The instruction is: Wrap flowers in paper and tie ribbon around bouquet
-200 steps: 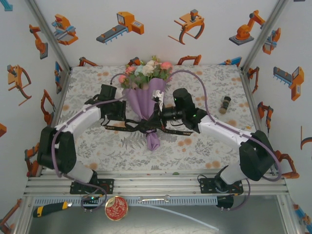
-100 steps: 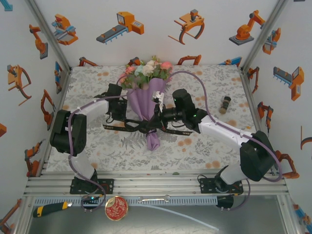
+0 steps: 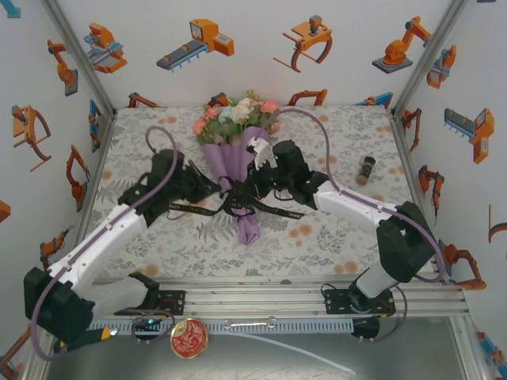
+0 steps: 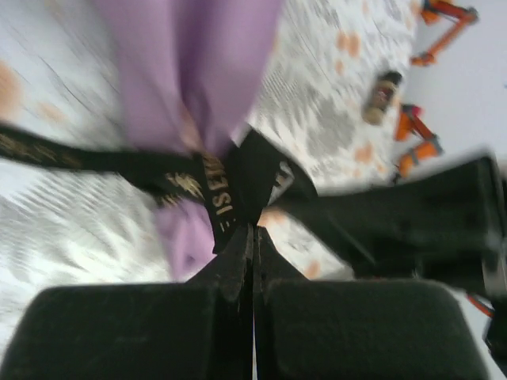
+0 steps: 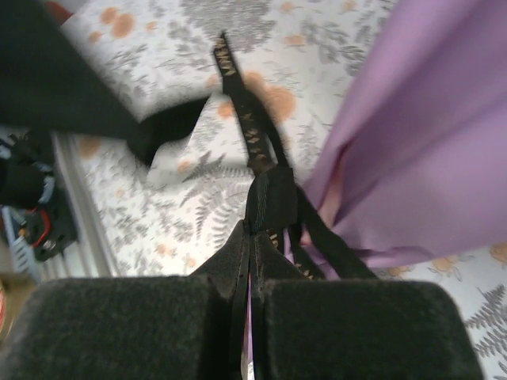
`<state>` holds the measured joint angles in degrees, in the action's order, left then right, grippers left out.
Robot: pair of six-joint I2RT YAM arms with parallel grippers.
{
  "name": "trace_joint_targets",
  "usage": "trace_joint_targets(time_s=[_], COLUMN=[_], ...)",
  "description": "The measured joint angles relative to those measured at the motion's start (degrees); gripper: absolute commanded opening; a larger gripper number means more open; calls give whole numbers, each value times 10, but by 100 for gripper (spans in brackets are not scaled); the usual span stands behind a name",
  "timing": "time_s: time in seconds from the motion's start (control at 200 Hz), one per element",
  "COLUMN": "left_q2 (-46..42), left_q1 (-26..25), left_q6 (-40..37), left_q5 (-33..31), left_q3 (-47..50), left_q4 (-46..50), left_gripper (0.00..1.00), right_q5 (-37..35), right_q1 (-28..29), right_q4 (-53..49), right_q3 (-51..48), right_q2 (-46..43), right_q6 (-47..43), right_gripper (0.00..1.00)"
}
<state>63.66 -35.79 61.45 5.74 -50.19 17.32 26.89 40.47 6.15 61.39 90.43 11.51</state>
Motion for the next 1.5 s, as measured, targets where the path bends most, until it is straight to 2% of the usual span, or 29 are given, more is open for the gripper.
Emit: trace_joint_targets(time_s=[0.085,0.19,0.27,0.355,0.456,0.606,0.851,0.976,1.101,1.166,1.427,1.502], left_q2=[29,108,160,211,240,200,-52,-110,-68,-31,68,75], left_q1=[-83,-142,-164,-170,-170,-170,-170,-143,-52,-23,-16,-16], left_q6=[82,136,156,169,173,141,21,2,43,68,99,98], left_q5=[4,7,21,33,37,5,-134,-188,-159,-131,-32,-11], left_q3=[38,47,46,45,42,40,35,12,-21,-21,-11,-11], left_q4=[-30,-65,-113,-177,-217,-200,-110,-46,4,3,-33,-50], left_gripper=[0,19,30,48,56,59,58,54,53,54,57,50], right_q5=[-28,-40,-40,-35,-23,-13,23,38,52,63,111,117], right_q1=[-7,-25,-36,-37,-36,-36,-35,-27,-7,1,5,5], right_q4=[-3,-6,-9,-9,-9,-19,-30,-29,-29,-27,-9,-8], right_q3=[12,14,14,14,14,12,4,-3,-14,-15,-15,-14], right_q2=[14,14,14,14,14,6,-6,-7,-15,-16,-16,-16], right_q6=[21,43,54,62,67,63,28,-4,-44,-59,-84,-85], right_gripper=[0,0,0,0,0,0,0,0,0,0,0,0])
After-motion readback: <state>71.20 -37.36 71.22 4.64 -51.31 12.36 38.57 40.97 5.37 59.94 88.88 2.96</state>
